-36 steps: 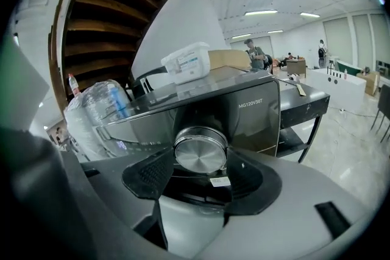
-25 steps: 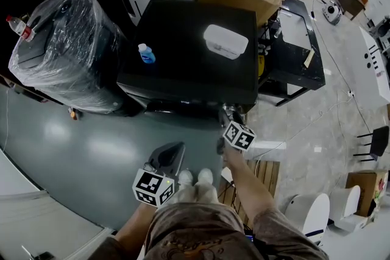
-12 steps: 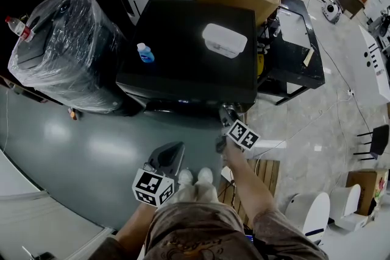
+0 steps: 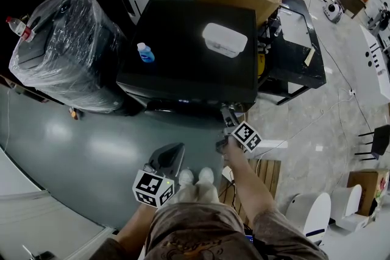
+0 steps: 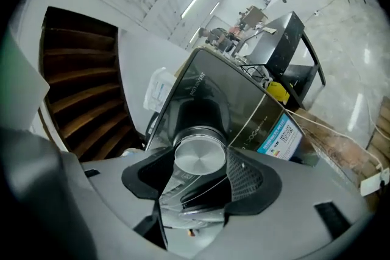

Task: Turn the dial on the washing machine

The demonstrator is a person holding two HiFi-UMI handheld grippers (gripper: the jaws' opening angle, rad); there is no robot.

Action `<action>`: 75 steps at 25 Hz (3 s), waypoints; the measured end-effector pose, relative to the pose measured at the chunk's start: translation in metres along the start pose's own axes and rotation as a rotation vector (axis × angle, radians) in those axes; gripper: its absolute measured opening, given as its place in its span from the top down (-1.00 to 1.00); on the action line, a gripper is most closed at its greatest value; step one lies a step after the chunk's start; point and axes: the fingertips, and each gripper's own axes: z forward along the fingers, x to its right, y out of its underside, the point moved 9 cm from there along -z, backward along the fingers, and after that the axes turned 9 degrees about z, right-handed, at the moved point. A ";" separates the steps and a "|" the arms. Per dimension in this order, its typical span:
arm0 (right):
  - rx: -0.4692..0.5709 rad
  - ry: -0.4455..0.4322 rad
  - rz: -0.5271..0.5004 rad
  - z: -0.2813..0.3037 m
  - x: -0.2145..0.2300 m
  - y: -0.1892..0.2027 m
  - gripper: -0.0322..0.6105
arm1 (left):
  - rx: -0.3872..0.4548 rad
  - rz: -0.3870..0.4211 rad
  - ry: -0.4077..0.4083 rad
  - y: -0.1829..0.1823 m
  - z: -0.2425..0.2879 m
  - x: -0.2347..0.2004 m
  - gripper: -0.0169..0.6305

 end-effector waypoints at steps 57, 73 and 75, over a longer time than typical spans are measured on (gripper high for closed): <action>-0.029 -0.488 -0.915 -0.216 -0.195 0.014 0.90 | 0.284 0.107 0.109 -0.068 -0.026 0.019 0.97; 0.005 -0.391 -0.891 -0.210 -0.175 0.010 0.90 | 0.261 0.093 0.069 -0.049 -0.025 0.018 0.97; 0.012 -0.386 -0.888 -0.209 -0.174 0.010 0.90 | 0.257 0.087 0.062 -0.048 -0.026 0.016 0.97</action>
